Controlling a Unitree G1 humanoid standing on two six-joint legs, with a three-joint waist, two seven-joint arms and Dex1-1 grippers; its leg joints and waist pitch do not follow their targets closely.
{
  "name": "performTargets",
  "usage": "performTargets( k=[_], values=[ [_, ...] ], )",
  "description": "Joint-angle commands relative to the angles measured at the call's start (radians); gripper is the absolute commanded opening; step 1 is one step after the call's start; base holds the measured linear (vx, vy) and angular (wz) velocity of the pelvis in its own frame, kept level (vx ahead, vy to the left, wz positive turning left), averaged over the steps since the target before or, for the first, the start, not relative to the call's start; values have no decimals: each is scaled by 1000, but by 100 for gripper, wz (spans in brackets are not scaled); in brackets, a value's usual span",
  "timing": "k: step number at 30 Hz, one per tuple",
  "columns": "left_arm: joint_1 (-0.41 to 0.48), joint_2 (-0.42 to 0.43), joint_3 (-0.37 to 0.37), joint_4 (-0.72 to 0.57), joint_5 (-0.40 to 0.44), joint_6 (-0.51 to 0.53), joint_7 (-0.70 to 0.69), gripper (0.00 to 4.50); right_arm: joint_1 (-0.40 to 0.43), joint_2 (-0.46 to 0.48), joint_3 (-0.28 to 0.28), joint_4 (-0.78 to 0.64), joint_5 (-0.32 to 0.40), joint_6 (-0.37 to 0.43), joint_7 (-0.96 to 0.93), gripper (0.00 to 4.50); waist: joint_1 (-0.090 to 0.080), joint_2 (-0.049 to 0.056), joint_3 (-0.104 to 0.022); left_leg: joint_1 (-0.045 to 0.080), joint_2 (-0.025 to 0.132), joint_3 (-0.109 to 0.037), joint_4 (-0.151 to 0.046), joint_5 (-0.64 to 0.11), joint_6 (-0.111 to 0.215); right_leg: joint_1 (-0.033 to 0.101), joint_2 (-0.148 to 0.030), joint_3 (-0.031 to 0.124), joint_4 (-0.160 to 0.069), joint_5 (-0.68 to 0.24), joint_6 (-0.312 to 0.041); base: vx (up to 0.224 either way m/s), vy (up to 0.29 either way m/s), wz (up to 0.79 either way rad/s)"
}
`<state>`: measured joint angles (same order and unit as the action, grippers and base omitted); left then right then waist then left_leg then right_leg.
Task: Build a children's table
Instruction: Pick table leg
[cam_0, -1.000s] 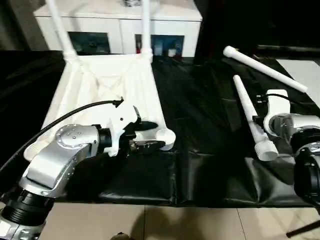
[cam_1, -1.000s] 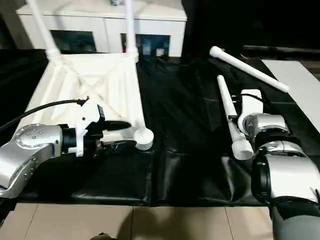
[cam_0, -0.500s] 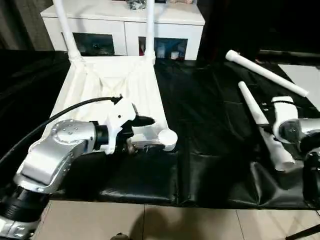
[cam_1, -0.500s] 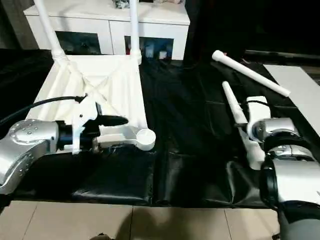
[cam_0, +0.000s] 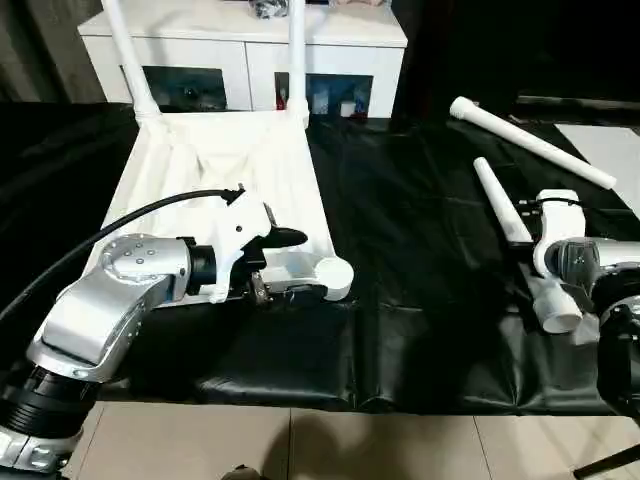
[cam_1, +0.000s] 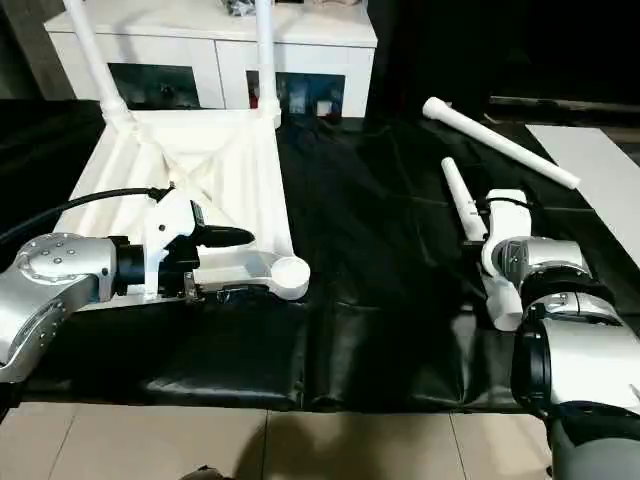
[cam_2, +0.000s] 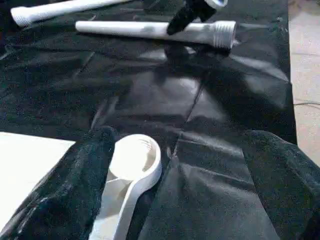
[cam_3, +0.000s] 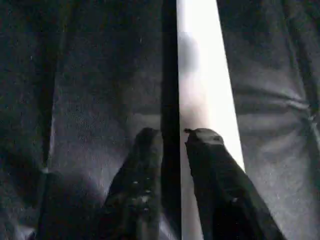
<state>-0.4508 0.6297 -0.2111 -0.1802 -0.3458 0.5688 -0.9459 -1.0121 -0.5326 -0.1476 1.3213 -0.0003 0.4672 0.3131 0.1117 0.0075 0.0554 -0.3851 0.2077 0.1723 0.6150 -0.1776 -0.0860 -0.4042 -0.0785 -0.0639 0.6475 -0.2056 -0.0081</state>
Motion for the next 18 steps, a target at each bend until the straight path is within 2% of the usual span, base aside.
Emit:
performTargets(
  k=[1,3,5,9,12,13,14,18],
  values=[
    [-6,10,8,-16,5,9,-9,450,-28,-22,17,7,-28,-17,0,131,1,2,-72,11,10,4,-66,-185,-33,51,-45,34,-64,-73,-254,0,0,0],
    [-14,8,4,-2,12,3,-10,450,-35,-24,24,4,-36,-26,1,147,2,3,-71,12,10,5,-65,-187,-32,50,-46,35,-65,-79,-253,0,0,0],
    [-20,-3,8,7,7,4,-4,450,-43,-31,26,2,-39,-27,-1,165,2,9,-70,12,9,4,-65,-193,-35,51,-45,35,-66,-82,-252,0,0,0],
    [-25,-38,11,24,-7,-1,11,450,-50,-52,42,4,-60,-26,-2,209,3,7,-69,15,10,6,-65,-202,-34,49,-44,36,-69,-94,-254,0,0,0],
    [-13,-78,28,28,-32,1,33,450,-46,-64,63,12,-78,-3,40,227,0,-7,-70,11,10,7,-64,-186,-28,54,-43,36,-67,-82,-253,0,0,0],
    [-11,-82,29,28,-35,2,35,450,-43,-65,67,14,-80,1,51,244,1,-3,-70,10,9,7,-63,-180,-24,54,-45,36,-68,-87,-250,0,0,0],
    [-5,-81,27,24,-32,4,37,450,-34,-66,70,16,-86,2,52,244,0,-9,-70,10,10,8,-63,-177,-18,53,-45,37,-69,-89,-248,0,0,0],
    [10,-77,31,10,-34,16,41,450,-8,-75,58,22,-85,-1,20,278,-5,-6,-69,9,9,7,-63,-170,-14,52,-46,36,-70,-103,-245,0,0,0]
  ],
)
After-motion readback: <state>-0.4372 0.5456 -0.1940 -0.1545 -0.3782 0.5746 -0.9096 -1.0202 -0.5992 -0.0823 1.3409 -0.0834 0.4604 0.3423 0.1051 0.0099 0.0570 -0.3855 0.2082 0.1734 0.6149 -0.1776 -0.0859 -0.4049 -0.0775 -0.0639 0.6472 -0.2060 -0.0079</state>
